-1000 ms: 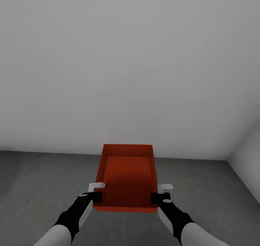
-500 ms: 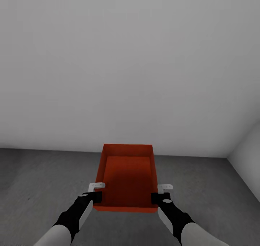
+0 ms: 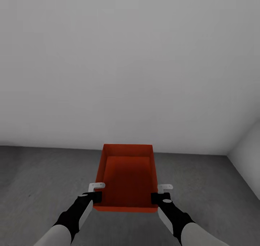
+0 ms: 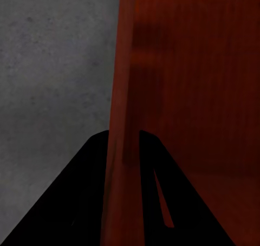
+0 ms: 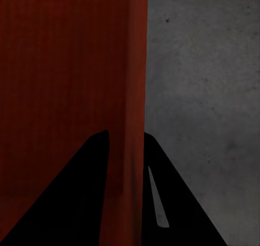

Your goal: Move the two storage containers from the living room to the garage. In the garage, place one container on the floor and stack the other container on top of it (either order is fine).

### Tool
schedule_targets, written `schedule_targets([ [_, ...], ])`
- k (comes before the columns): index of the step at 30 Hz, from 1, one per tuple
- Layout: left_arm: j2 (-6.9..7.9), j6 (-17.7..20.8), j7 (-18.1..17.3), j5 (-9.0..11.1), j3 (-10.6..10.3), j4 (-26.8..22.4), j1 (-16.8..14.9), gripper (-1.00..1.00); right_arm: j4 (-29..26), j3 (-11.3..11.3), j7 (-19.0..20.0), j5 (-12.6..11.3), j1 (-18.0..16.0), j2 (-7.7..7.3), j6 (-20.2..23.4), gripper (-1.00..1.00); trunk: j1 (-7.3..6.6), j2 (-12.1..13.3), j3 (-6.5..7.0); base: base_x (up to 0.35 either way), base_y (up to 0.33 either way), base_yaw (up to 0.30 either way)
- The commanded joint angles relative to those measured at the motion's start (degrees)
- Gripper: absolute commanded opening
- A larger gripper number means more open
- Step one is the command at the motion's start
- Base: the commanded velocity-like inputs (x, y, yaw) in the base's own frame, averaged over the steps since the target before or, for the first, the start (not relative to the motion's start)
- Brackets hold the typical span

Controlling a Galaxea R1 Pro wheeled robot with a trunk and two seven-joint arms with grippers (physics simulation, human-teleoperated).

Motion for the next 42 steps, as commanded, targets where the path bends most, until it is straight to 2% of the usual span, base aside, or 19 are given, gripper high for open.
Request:
schedule_targets([
  [1, 0.09, 0.41, 0.66, -0.16, 2.11, -0.04, 0.0, -1.0, -0.27, -2.68, -4.49, 0.74, -0.08, -0.41, -1.82, -1.0, 0.03, -0.12, -0.2, 0.0, 0.0, 0.0],
  [42, 0.09, 0.41, 1.22, -0.16, 2.11, -0.04, 0.0, -1.0, -0.27, -2.68, -4.57, 0.74, -0.08, -0.43, -1.97, -1.0, 0.03, -0.12, -4.02, 0.0, 0.0, 0.0],
])
